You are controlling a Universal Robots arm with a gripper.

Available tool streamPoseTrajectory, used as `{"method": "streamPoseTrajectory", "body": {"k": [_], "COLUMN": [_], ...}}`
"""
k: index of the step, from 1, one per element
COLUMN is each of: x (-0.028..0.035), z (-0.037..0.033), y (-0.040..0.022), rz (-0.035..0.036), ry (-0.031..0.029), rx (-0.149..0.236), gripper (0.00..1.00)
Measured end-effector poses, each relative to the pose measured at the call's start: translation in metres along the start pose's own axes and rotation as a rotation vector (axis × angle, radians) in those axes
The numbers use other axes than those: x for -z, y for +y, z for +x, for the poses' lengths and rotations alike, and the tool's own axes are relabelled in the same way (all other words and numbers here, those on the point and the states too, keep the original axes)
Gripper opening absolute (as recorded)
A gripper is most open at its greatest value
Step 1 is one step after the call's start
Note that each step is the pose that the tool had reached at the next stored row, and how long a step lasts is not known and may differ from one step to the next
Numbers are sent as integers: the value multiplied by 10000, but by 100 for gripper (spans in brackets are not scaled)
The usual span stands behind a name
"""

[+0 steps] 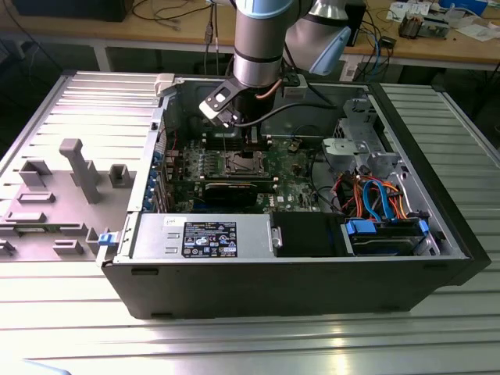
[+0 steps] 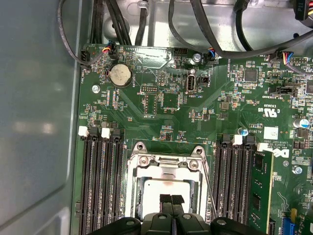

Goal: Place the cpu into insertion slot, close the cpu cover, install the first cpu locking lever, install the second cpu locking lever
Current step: 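Install the first cpu locking lever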

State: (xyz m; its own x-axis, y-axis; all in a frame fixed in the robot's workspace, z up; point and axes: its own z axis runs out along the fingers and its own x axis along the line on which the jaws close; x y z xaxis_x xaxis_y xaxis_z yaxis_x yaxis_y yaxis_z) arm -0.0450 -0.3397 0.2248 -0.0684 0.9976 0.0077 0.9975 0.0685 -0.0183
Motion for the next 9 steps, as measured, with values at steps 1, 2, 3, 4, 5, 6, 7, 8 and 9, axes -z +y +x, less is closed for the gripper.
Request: {"method": "streamPoseTrajectory", "body": {"k": [1, 2, 3, 4, 5, 6, 7, 8, 9], "x": [0, 0, 0, 0, 0, 0, 0, 0, 0], "z": [0, 0, 0, 0, 0, 0, 0, 0, 0], "y": [0, 0, 0, 0, 0, 0, 0, 0, 0], "rz": [1, 0, 0, 0, 0, 0, 0, 0, 0], "ry": [-1, 1, 1, 2, 3, 3, 4, 5, 6], "rx": [0, 0, 0, 0, 0, 0, 0, 0, 0], "gripper": [11, 11, 11, 11, 11, 11, 11, 11, 11]}}
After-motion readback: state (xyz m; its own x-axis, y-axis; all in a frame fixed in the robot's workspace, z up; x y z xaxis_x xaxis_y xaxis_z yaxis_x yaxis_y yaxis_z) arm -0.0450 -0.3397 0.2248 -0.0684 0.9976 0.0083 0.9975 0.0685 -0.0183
